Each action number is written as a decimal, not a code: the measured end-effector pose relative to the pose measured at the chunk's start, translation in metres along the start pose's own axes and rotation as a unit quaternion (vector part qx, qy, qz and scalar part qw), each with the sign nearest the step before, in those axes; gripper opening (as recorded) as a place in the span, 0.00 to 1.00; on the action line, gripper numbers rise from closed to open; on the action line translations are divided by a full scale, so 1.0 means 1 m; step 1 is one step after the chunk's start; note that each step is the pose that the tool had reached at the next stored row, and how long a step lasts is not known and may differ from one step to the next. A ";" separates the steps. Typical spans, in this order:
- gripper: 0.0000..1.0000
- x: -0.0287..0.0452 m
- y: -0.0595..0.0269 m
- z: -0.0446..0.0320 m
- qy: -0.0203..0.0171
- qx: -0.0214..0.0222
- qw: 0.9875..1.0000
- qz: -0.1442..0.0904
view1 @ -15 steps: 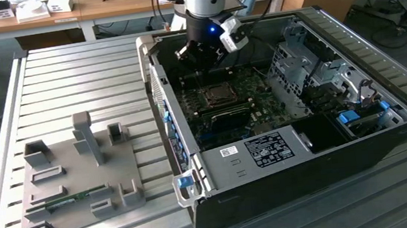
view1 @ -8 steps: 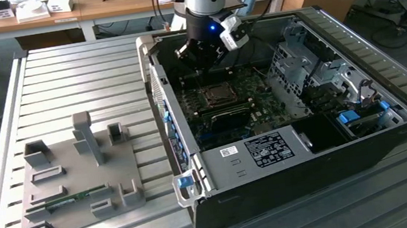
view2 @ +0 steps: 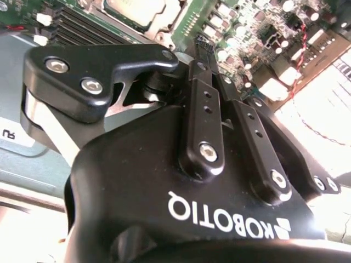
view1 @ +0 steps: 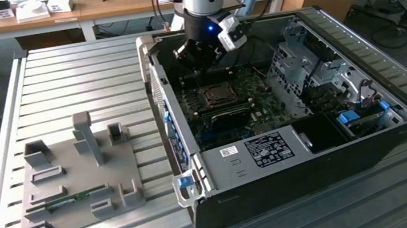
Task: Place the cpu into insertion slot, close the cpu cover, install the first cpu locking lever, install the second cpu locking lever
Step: 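Install the first cpu locking lever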
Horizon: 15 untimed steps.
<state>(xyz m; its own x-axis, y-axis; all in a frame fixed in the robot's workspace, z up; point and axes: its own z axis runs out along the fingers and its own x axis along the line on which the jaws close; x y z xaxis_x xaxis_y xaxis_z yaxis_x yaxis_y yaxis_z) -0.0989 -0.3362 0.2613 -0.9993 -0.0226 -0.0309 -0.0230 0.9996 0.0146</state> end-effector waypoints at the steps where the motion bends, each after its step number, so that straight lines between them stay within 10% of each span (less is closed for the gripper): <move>1: 0.11 0.0022 0.0001 0.0002 0.000 0.000 1.000 0.000; 15: 0.11 0.0176 0.0004 0.0017 0.000 -0.003 1.000 0.000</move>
<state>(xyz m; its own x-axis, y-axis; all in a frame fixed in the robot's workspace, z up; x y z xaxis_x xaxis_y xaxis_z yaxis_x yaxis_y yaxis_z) -0.1165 -0.3362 0.2591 -0.9993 -0.0224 -0.0310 -0.0231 0.9995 0.0213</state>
